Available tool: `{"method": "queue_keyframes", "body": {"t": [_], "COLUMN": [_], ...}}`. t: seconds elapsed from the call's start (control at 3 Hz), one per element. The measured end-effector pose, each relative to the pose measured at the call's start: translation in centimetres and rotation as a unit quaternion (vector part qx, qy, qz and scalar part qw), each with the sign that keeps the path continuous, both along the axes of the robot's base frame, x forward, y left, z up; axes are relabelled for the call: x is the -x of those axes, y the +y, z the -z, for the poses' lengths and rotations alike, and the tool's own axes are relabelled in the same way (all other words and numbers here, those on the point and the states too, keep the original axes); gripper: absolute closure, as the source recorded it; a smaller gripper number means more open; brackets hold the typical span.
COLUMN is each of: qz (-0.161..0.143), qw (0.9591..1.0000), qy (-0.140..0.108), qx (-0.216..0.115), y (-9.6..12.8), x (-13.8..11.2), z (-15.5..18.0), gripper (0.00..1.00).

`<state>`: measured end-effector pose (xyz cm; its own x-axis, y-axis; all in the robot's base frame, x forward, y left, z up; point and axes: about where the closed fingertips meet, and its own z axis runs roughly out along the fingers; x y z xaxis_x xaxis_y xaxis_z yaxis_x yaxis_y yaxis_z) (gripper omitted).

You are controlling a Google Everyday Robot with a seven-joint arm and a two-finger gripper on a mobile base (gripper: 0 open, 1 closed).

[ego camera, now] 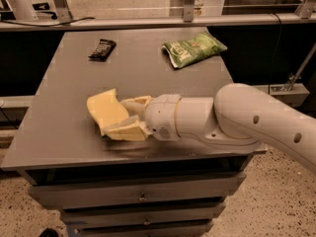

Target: Move sponge near rxbar chocolate

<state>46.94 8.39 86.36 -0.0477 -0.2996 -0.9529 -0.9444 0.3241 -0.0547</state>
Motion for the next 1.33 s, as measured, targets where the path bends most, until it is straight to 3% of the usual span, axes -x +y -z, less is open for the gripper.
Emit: {"method": "queue_keyframes", "body": {"t": [0.33,1.0,1.33], "qz": [0.015,0.023,0.042], "qw": [0.9993,0.9986,0.9965], "qy": [-0.03,-0.045,-0.071], "qx": [0.017,0.016,0.009], "y": [-2.0,-2.0,-2.4], "x": [-1.4,-1.3,-3.7], "z": [-4.0,-4.4,-4.8], "gripper": [1.0,1.0,1.0]}}
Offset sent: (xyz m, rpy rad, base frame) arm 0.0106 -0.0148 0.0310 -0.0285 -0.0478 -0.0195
